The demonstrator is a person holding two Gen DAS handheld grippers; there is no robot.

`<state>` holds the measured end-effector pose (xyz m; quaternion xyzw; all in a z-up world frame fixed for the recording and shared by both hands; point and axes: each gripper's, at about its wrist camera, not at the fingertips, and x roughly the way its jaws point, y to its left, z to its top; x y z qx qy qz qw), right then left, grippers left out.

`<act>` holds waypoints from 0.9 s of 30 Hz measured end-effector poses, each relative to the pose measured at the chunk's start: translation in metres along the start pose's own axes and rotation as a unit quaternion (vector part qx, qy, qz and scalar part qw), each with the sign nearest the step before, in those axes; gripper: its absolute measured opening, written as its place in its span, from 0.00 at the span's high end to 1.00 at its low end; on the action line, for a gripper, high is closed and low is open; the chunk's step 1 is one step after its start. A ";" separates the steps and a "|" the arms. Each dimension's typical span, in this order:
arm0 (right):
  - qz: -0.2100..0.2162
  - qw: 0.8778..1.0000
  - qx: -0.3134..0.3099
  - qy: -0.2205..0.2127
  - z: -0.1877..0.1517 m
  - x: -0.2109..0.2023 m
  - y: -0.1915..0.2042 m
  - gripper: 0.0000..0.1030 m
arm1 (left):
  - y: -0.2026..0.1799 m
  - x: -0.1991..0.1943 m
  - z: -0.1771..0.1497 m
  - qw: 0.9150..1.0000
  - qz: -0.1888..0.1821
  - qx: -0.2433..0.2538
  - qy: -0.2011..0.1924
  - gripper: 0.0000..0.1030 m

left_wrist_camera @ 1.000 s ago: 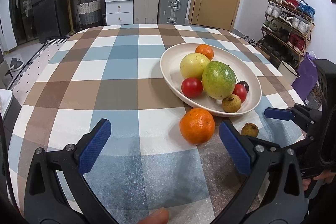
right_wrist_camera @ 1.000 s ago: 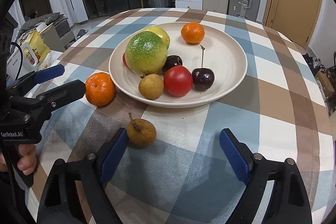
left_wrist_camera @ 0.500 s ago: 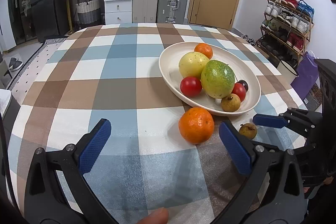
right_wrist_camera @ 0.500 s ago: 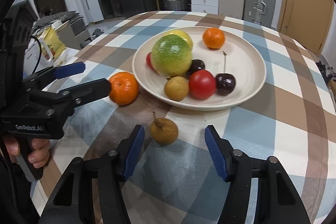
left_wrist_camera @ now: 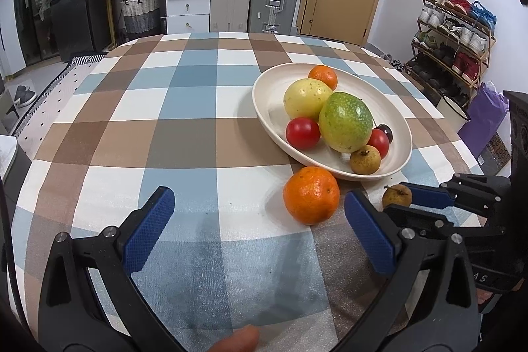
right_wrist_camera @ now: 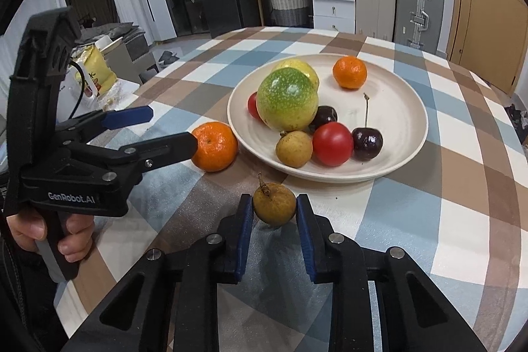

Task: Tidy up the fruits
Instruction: 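Close the right gripper on the small brown pear while the left grasps the orange mandarin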

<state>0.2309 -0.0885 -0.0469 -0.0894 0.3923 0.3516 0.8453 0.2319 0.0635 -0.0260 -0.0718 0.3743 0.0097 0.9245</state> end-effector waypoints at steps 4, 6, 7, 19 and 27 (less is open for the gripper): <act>0.025 0.999 0.022 -0.026 0.001 -0.010 -0.009 0.74 | -0.004 0.004 0.000 1.000 -0.012 0.008 0.013 0.00; 0.024 0.998 0.032 -0.038 0.001 -0.014 -0.014 0.74 | -0.007 0.006 -0.001 1.000 -0.016 0.015 0.016 0.00; 0.025 0.998 0.036 -0.044 0.001 -0.017 -0.015 0.74 | -0.008 0.006 0.000 1.000 -0.017 0.019 0.017 0.00; 0.032 0.996 0.057 -0.066 0.001 -0.026 -0.026 0.74 | -0.025 0.032 0.002 0.997 -0.012 0.036 0.062 0.25; 0.031 0.996 0.059 -0.063 0.001 -0.023 -0.024 0.74 | -0.033 0.033 0.001 0.996 -0.022 0.054 0.061 0.45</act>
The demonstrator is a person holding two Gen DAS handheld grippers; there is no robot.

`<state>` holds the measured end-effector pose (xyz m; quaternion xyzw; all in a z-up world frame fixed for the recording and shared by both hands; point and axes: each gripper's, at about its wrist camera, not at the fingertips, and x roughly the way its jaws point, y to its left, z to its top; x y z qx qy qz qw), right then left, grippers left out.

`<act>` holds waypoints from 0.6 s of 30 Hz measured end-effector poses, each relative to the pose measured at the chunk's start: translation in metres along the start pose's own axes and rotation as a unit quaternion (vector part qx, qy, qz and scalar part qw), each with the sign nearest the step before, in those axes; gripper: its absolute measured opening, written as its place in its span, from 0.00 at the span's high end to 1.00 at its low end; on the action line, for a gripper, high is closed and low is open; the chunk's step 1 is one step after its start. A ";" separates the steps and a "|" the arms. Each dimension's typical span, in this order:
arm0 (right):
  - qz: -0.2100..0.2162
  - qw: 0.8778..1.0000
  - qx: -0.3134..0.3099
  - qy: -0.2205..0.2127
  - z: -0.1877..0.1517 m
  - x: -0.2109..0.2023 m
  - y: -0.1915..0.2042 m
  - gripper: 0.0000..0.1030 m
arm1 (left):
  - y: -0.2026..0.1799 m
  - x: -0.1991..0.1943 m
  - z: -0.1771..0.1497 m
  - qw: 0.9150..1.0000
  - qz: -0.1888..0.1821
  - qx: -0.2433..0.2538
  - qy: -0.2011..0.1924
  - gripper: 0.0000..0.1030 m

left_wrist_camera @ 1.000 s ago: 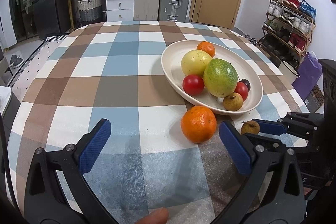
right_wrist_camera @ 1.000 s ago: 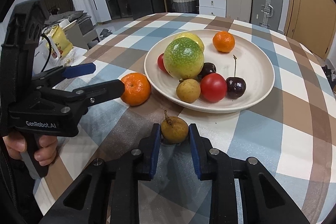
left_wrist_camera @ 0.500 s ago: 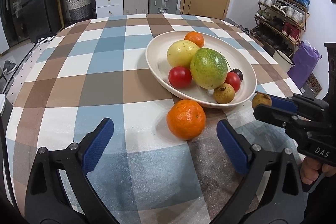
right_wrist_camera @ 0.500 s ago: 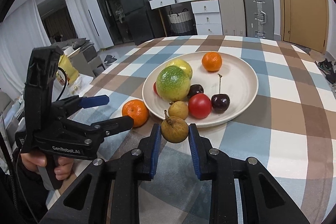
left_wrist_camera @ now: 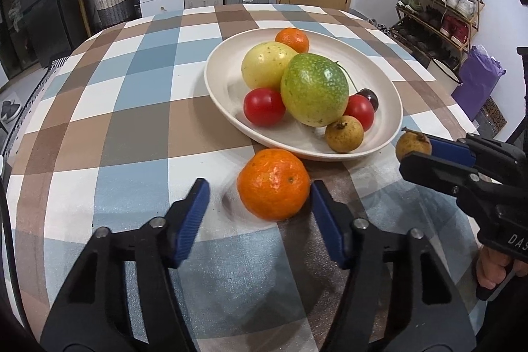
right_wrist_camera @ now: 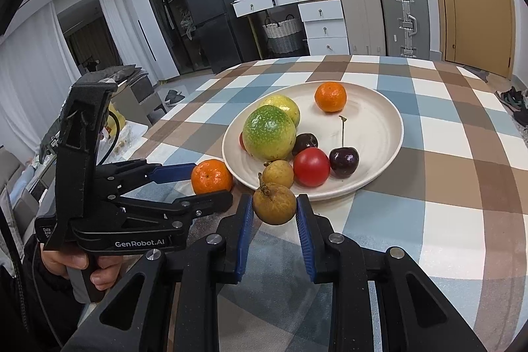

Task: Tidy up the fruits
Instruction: 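Close the right gripper on the small brown pear while the left grasps the orange mandarin, then carry the mandarin and pear with both grippers over the white plate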

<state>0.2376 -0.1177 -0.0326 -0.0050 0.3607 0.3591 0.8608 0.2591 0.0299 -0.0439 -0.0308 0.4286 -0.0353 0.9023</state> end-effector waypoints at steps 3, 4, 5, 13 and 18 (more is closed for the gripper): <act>-0.002 1.000 0.000 -0.001 0.000 -0.001 -0.001 0.74 | -0.003 -0.004 -0.001 1.000 -0.016 0.010 -0.009 0.62; -0.004 1.000 -0.001 -0.002 0.000 -0.001 0.000 0.74 | -0.003 -0.005 -0.001 1.000 -0.015 0.010 -0.010 0.62; -0.003 1.000 -0.002 -0.003 0.000 -0.001 0.000 0.74 | -0.003 -0.006 -0.001 1.000 -0.016 0.010 -0.012 0.62; -0.009 1.000 -0.007 -0.002 -0.002 -0.002 0.001 0.74 | 0.006 -0.017 -0.004 0.999 -0.033 -0.010 -0.031 0.62; -0.018 1.000 -0.008 -0.007 -0.001 -0.003 0.001 0.74 | 0.007 -0.025 -0.004 0.998 -0.035 -0.009 -0.042 0.62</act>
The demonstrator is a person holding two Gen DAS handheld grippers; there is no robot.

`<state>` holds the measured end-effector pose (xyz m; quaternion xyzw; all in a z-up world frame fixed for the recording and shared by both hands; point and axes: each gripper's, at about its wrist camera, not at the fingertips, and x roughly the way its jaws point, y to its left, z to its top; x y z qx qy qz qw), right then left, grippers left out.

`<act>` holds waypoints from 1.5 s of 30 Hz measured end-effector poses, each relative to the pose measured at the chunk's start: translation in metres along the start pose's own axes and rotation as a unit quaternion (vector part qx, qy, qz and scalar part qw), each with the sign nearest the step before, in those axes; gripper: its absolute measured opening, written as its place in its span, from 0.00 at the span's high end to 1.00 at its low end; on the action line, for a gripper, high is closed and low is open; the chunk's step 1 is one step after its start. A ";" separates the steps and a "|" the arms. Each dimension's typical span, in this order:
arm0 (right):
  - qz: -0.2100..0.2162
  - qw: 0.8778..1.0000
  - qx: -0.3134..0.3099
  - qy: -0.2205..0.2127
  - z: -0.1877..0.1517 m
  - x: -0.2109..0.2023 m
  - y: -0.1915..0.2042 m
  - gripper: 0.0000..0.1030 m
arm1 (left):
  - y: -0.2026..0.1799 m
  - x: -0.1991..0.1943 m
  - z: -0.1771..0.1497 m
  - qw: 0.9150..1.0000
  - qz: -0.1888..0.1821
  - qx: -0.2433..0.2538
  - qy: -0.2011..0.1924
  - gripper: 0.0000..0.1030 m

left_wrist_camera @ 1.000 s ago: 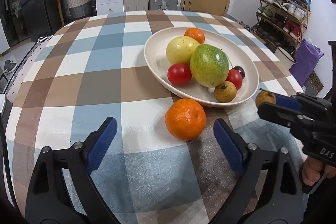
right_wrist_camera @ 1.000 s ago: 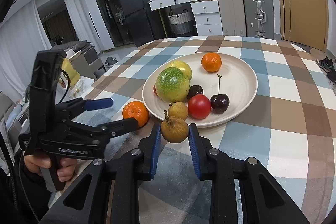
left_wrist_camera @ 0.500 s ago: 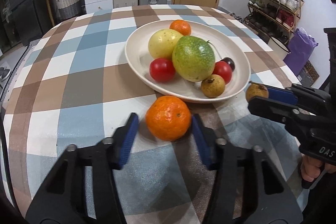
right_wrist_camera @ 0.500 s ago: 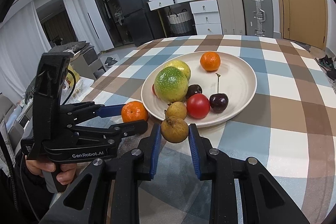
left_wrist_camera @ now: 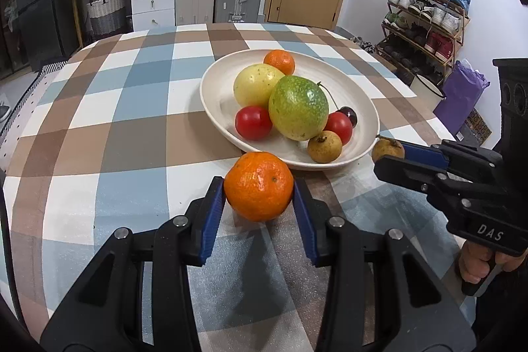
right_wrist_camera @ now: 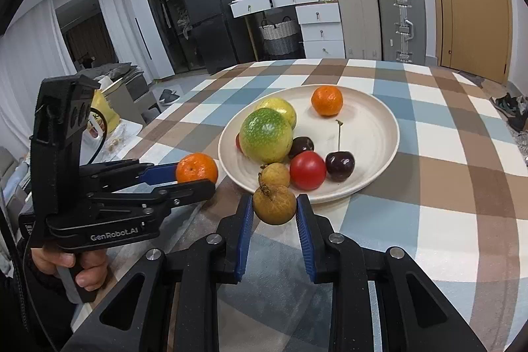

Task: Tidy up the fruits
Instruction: 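Carry the mandarin and pear with both grippers over the white plate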

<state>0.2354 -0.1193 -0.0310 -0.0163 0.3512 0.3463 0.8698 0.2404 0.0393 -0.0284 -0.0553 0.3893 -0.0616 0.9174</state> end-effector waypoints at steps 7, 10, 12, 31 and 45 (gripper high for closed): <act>-0.010 1.000 0.001 -0.018 0.010 -0.011 -0.004 0.74 | -0.002 -0.022 0.007 1.000 0.007 0.004 -0.028 0.62; -0.016 0.999 0.002 -0.028 0.016 -0.016 -0.006 0.74 | -0.008 -0.027 0.011 0.999 0.014 0.013 -0.036 0.62; -0.021 0.999 -0.001 -0.034 0.021 -0.019 -0.008 0.74 | -0.011 -0.026 0.014 0.999 0.012 0.017 -0.035 0.62; -0.038 0.998 -0.002 -0.049 0.053 -0.020 -0.034 0.74 | -0.025 -0.016 0.052 0.998 0.002 0.024 -0.066 0.62; -0.032 0.997 0.003 -0.065 0.071 -0.007 -0.050 0.74 | -0.043 0.006 0.084 0.996 -0.001 0.042 -0.079 0.62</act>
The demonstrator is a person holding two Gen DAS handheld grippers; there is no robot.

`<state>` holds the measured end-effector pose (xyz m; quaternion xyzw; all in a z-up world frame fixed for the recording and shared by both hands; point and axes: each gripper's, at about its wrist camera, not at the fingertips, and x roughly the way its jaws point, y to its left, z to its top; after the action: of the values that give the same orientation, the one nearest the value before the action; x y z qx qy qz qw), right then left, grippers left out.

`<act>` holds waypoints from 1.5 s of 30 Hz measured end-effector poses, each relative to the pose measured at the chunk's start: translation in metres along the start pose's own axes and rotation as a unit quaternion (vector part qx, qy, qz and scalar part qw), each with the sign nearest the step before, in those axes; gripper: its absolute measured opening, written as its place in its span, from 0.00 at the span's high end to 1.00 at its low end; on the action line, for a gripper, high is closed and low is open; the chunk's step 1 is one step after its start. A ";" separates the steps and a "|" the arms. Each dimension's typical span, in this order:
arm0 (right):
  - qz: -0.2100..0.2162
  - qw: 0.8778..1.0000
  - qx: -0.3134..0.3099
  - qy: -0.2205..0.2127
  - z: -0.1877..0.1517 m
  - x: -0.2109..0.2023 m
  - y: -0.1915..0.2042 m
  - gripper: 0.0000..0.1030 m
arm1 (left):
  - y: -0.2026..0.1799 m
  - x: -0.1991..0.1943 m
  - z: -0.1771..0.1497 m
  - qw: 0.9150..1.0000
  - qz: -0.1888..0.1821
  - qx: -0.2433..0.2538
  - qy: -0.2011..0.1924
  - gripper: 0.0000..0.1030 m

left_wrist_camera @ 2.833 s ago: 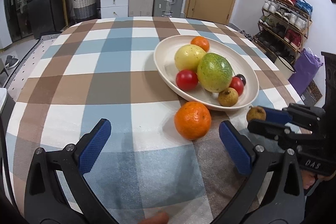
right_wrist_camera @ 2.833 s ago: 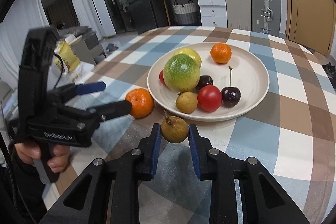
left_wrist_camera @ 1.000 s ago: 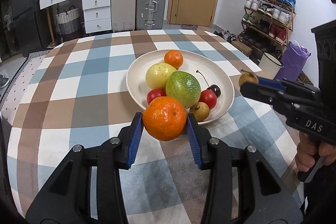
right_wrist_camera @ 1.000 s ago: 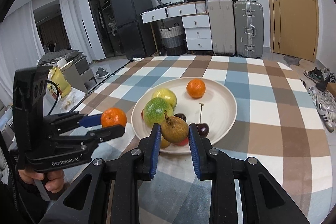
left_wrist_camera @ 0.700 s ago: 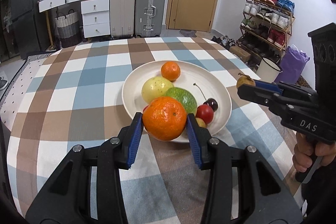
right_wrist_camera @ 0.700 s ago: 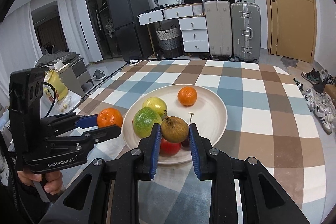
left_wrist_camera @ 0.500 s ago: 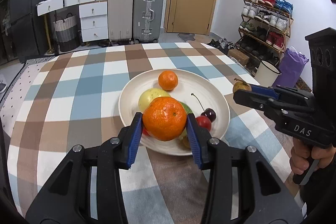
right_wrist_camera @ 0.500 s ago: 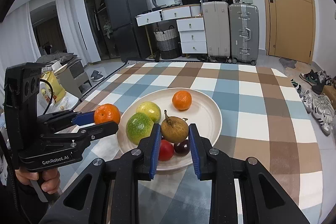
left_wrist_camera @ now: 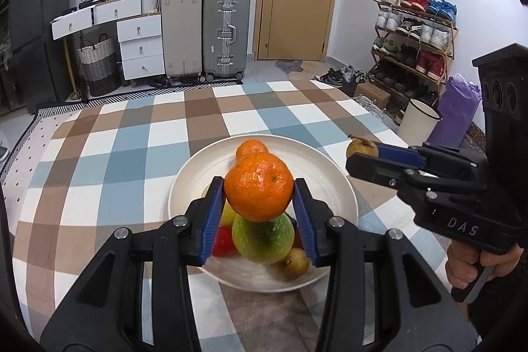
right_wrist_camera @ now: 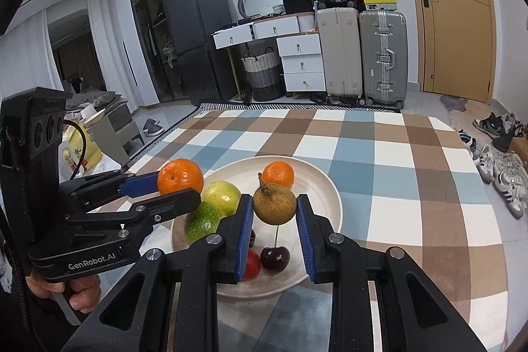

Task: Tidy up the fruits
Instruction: 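Carry the mandarin and pear with both grippers over the white plate, then open both grippers to drop the mandarin and pear onto the plate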

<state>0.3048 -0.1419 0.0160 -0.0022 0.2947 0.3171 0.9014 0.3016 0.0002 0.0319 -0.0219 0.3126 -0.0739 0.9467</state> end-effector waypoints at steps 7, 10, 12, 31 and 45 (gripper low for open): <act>0.007 1.000 0.015 0.005 -0.009 0.011 -0.007 0.74 | -0.005 0.015 0.006 1.000 -0.001 0.005 0.004 0.62; 0.009 1.000 0.019 0.009 -0.011 0.014 -0.008 0.74 | -0.006 0.021 0.004 1.000 0.000 0.005 0.010 0.62; 0.010 1.000 0.022 0.011 -0.013 0.015 -0.010 0.74 | -0.006 0.025 0.003 1.000 0.000 0.004 0.013 0.62; 0.000 0.999 0.030 0.032 -0.018 0.033 -0.018 0.74 | -0.009 0.036 -0.002 1.000 -0.002 0.005 0.023 0.62; -0.007 0.999 0.028 0.045 -0.020 0.043 -0.019 0.74 | -0.018 0.049 -0.005 0.999 0.010 0.027 0.036 0.62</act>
<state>0.3315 -0.1369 -0.0271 0.0069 0.3439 0.3018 0.8892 0.3348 -0.0249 0.0004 0.0093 0.3446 -0.0732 0.9358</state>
